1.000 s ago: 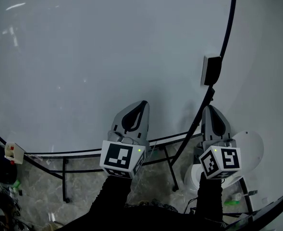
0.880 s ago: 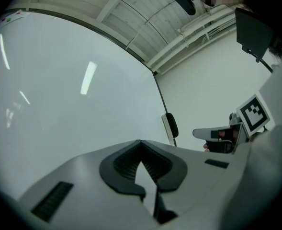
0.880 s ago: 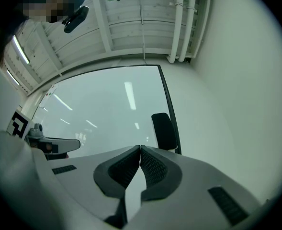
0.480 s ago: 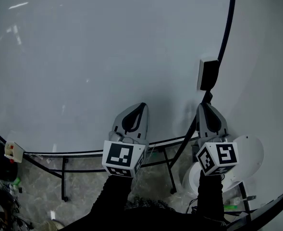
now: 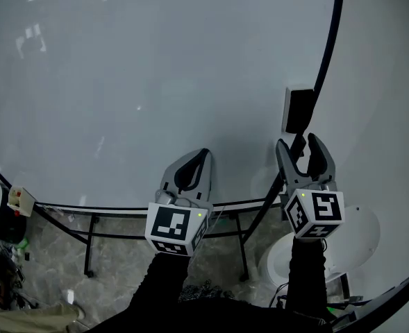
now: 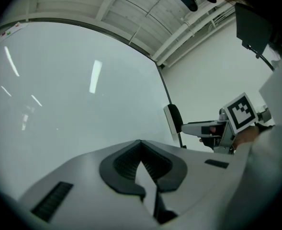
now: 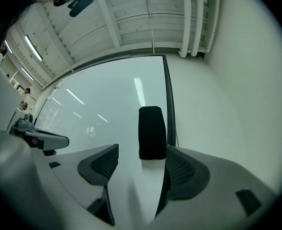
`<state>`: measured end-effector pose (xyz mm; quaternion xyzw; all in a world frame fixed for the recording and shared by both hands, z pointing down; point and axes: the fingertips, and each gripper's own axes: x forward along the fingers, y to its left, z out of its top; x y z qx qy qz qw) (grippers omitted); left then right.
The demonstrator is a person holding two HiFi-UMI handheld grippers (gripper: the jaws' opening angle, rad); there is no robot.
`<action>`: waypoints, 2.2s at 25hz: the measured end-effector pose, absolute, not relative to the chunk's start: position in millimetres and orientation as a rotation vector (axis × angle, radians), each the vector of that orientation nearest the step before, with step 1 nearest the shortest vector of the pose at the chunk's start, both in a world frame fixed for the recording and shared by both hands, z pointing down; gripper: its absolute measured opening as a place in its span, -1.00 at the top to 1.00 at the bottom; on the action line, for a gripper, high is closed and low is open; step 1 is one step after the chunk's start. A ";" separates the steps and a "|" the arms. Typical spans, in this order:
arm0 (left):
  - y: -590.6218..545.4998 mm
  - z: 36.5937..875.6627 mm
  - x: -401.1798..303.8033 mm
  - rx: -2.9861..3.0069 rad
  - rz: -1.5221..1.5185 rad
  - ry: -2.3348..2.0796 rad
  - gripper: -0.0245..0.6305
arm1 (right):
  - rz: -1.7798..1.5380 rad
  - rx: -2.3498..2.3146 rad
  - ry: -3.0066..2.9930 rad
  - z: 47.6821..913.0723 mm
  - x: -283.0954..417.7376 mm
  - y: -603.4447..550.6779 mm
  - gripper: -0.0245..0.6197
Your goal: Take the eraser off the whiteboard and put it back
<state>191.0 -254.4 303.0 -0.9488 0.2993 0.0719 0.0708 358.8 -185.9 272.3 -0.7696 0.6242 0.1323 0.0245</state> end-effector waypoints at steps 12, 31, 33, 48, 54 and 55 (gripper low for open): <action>-259.7 301.8 191.9 -2.824 0.184 0.918 0.91 | 0.493 -2.483 1.893 257.1 379.4 -227.7 -0.06; -269.8 302.7 179.8 -2.841 0.202 0.911 0.91 | 0.440 -2.494 1.897 259.9 384.6 -230.9 0.06; -269.6 301.5 178.2 -2.838 0.207 0.915 0.91 | 0.436 -2.493 1.898 259.6 384.6 -229.6 0.07; -275.7 298.7 173.2 -2.819 0.202 0.936 0.91 | 0.492 -2.460 1.895 251.9 367.0 -202.9 0.07; -270.8 296.0 173.5 -2.819 0.210 0.918 0.91 | 0.476 -2.456 1.862 253.1 361.7 -180.3 0.07; -269.9 295.6 174.3 -2.819 0.211 0.915 0.91 | 0.475 -2.456 1.860 253.2 361.2 -176.8 0.07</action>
